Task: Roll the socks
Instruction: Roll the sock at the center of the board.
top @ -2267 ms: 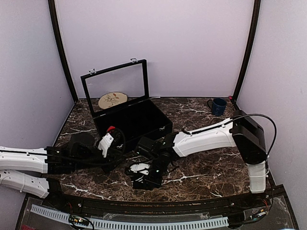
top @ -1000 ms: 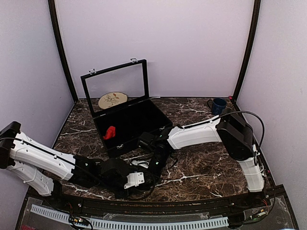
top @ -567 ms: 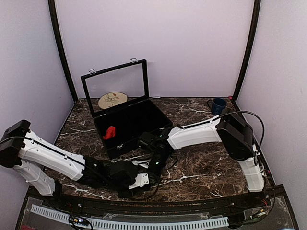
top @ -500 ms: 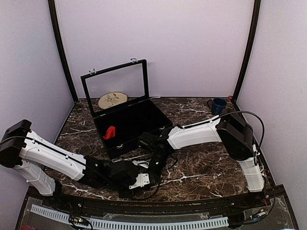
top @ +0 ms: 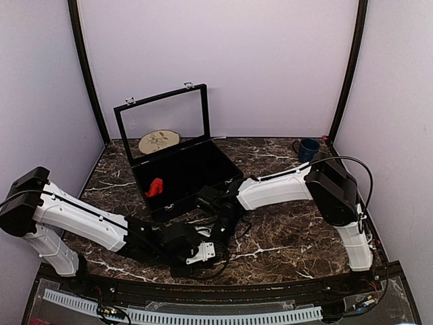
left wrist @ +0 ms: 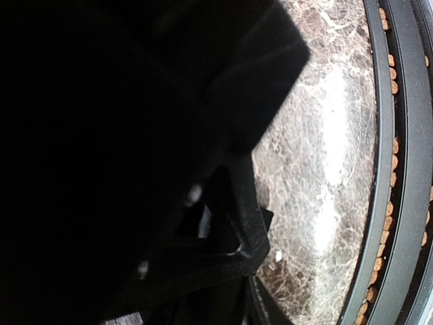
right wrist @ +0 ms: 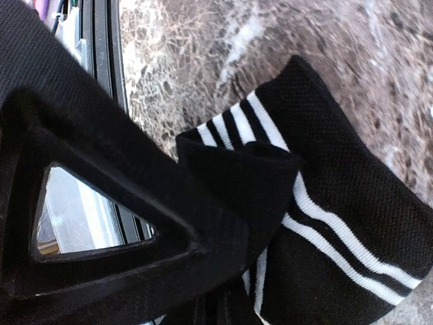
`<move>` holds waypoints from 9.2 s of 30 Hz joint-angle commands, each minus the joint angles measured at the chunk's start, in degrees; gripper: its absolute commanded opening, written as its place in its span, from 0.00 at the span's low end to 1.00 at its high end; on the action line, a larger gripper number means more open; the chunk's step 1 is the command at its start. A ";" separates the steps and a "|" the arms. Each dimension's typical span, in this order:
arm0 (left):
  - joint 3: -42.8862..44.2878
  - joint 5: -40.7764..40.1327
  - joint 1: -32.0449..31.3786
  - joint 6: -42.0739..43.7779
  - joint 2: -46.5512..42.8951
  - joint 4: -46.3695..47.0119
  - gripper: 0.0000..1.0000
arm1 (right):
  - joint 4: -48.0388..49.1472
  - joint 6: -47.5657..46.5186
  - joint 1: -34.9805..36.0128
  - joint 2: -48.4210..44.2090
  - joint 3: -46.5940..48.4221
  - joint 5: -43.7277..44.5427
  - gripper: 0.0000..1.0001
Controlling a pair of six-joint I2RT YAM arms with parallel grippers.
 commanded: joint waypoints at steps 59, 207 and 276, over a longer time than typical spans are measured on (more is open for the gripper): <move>12.15 5.01 2.65 -6.28 15.34 -13.87 0.41 | 0.13 0.84 -2.07 -2.97 -9.92 7.29 0.00; 10.19 9.51 12.68 11.79 20.43 -11.63 0.41 | 5.75 8.31 -9.76 -14.01 -22.92 5.32 0.00; 26.06 33.41 22.37 -0.55 26.13 -24.64 0.00 | 16.03 12.73 -14.28 -26.27 -35.21 12.49 0.41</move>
